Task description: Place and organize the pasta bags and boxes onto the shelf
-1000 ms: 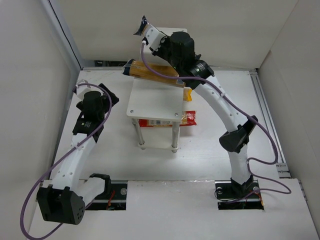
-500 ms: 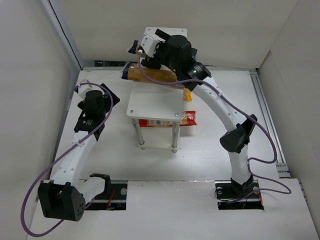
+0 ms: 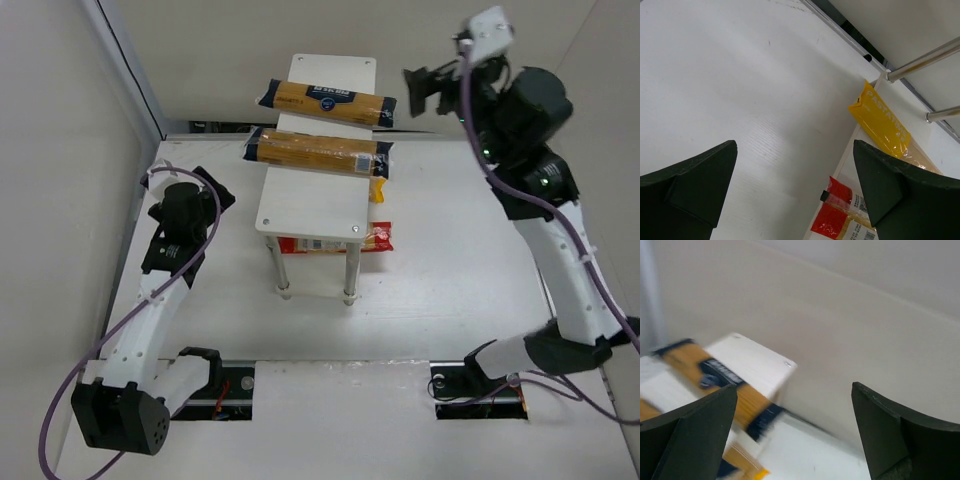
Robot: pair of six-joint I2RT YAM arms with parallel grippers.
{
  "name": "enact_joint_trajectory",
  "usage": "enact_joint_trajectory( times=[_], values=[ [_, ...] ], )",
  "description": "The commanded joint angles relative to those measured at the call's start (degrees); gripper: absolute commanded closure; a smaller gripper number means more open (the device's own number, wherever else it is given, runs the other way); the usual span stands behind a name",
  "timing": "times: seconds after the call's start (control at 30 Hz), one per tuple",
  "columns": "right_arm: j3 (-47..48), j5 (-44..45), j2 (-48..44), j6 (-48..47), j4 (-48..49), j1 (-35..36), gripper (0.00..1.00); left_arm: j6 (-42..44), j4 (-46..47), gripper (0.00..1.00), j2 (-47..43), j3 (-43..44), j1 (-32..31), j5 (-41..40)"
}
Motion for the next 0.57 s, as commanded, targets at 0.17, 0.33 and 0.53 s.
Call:
enact_joint_trajectory(
  times=[0.17, 0.33, 0.53],
  values=[
    [-47.3, -12.8, -17.5, 23.4, 4.8, -24.3, 0.00, -2.0, -2.0, 0.00, -3.6, 1.4, 0.2, -1.9],
    [-66.2, -11.2, -28.9, 30.8, 10.9, -32.0, 0.00, -3.5, -2.6, 0.00, -4.3, 0.7, 0.2, -3.2],
    [-70.1, -15.8, -33.3, 29.4, 10.3, -32.6, 0.00, -4.5, -2.7, 0.00, -6.1, -0.4, 0.2, -2.4]
  ],
)
